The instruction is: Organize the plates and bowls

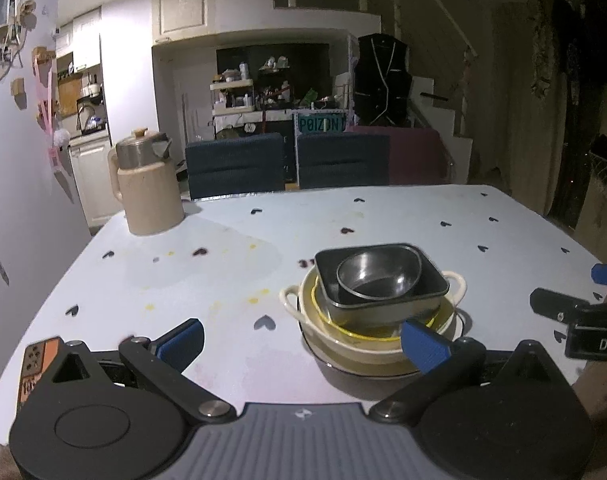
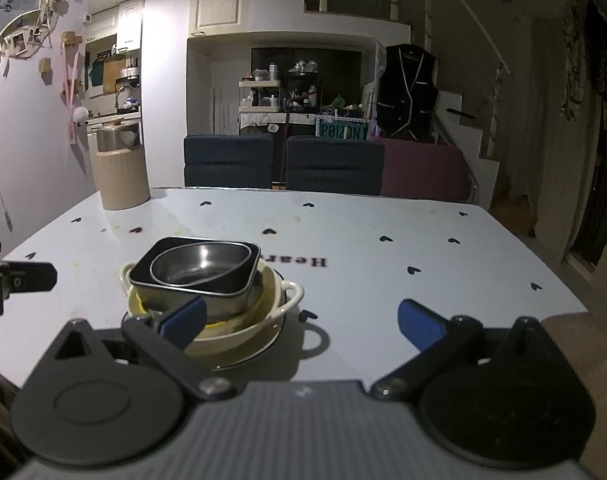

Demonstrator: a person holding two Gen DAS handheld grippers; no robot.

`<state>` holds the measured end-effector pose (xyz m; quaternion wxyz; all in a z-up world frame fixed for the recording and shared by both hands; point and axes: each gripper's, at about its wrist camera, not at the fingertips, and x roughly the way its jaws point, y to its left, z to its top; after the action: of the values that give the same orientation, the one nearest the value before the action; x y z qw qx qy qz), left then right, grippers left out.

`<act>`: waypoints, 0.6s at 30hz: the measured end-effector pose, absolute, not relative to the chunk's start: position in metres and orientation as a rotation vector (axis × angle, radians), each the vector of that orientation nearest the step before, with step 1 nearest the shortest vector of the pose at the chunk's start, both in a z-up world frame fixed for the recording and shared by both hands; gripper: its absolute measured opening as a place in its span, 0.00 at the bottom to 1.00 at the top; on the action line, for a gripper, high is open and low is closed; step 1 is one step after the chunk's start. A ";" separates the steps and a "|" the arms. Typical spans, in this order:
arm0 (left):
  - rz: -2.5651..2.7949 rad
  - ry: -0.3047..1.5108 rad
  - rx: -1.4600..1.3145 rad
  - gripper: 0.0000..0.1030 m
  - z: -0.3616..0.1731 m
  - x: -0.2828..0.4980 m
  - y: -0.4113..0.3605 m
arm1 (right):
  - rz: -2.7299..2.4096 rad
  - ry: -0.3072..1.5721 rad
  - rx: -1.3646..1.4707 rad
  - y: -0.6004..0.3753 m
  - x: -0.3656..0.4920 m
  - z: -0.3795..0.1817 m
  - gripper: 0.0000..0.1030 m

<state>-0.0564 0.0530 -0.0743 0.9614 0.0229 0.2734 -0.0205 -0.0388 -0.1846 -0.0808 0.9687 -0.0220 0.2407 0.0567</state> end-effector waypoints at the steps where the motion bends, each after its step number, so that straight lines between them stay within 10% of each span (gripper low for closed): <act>1: -0.038 0.559 0.038 1.00 -0.076 -0.056 0.054 | 0.111 0.488 -0.046 -0.185 -0.039 -0.081 1.00; 18: -0.007 0.580 0.062 1.00 -0.087 -0.055 0.052 | 0.132 0.476 -0.069 -0.188 -0.040 -0.087 1.00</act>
<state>-0.0549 0.0521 -0.0873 0.9578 0.0305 0.2859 -0.0036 -0.0402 -0.1885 -0.0867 0.9690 -0.0344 0.2355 0.0655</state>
